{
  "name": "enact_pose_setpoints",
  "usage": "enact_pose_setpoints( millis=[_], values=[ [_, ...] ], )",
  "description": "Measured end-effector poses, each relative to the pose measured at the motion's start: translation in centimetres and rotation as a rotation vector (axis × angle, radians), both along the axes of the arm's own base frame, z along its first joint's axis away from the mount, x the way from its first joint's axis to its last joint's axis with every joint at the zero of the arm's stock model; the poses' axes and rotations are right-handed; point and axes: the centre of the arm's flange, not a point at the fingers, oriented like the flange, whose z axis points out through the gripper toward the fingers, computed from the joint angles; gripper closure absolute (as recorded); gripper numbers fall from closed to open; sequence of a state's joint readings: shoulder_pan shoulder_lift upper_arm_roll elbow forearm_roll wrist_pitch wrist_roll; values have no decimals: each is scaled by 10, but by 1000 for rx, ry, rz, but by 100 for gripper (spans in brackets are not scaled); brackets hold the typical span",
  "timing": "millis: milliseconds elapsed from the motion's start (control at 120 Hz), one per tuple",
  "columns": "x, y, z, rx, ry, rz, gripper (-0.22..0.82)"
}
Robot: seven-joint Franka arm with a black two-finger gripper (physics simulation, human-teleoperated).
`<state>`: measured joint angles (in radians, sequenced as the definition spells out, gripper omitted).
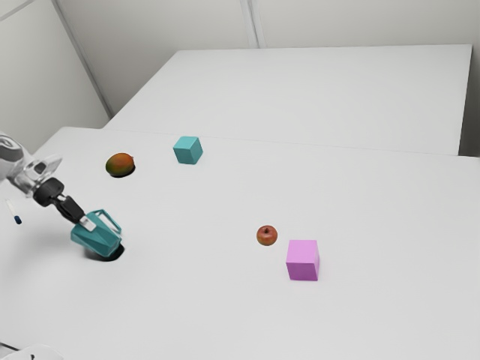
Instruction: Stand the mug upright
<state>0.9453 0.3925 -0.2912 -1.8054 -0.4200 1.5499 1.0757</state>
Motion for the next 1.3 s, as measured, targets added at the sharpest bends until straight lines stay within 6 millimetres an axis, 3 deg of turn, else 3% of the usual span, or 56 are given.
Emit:
enact_pose_setpoints(
  millis=[75, 217, 425, 725, 958, 1300],
  values=[
    [6, -10, 8, 22, -19, -21, 76],
    [18, -46, 27, 98, -49, -75, 77],
    [37, -114, 55, 301, -88, -189, 78],
    [58, -188, 57, 543, -156, -243, 79],
    [58, -225, 45, 685, -168, -220, 79],
    [57, -236, 37, 775, -162, -101, 79]
  ],
)
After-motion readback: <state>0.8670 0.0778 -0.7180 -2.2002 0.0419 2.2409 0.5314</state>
